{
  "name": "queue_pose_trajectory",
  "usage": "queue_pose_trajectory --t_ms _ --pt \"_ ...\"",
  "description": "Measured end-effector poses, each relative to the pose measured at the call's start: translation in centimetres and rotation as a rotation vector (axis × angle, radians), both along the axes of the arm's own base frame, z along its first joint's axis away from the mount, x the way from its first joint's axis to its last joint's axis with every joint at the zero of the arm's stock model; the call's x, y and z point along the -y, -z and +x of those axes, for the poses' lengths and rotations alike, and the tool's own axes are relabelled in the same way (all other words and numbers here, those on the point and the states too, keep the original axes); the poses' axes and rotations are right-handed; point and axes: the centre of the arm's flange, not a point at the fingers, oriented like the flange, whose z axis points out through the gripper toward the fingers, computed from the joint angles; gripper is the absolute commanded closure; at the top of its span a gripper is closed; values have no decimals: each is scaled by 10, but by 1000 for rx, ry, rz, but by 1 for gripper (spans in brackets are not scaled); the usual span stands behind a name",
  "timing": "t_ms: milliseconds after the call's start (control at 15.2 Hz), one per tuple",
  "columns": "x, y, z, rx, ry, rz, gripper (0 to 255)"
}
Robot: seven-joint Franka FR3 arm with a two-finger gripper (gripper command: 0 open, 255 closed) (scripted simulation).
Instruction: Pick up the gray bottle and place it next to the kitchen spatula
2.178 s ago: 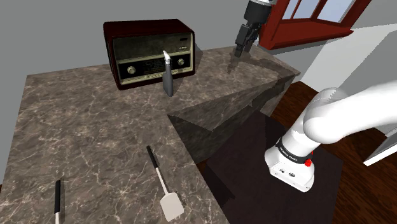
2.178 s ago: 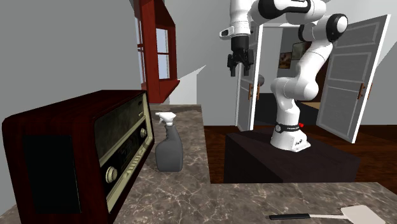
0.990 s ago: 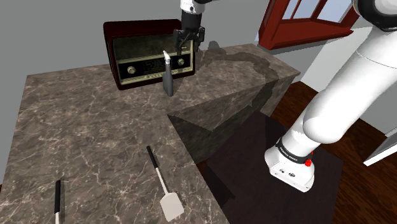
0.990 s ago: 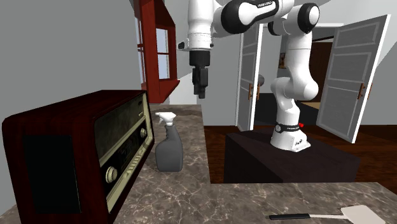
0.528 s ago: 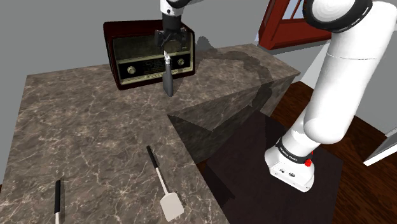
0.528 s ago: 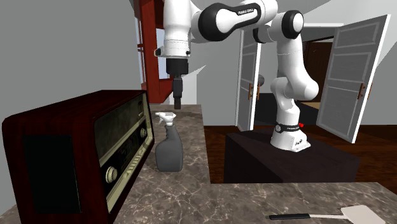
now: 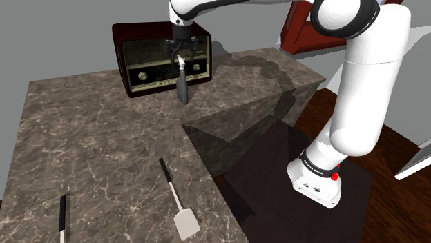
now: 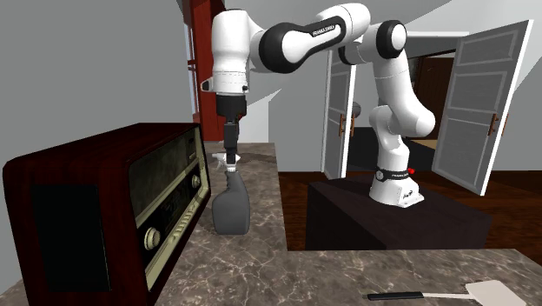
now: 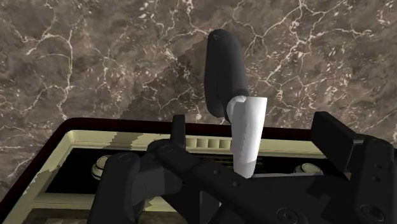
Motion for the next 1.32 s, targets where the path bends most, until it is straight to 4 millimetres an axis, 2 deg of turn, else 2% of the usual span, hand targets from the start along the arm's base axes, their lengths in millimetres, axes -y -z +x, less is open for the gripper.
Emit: queue_pose_trajectory --t_ms 132,528,594,1320 --pt "-1 10 1 0 0 0 0" --pt "0 13 1 0 0 0 0" --pt "0 13 1 0 0 0 255" --pt "0 10 1 0 0 0 255"
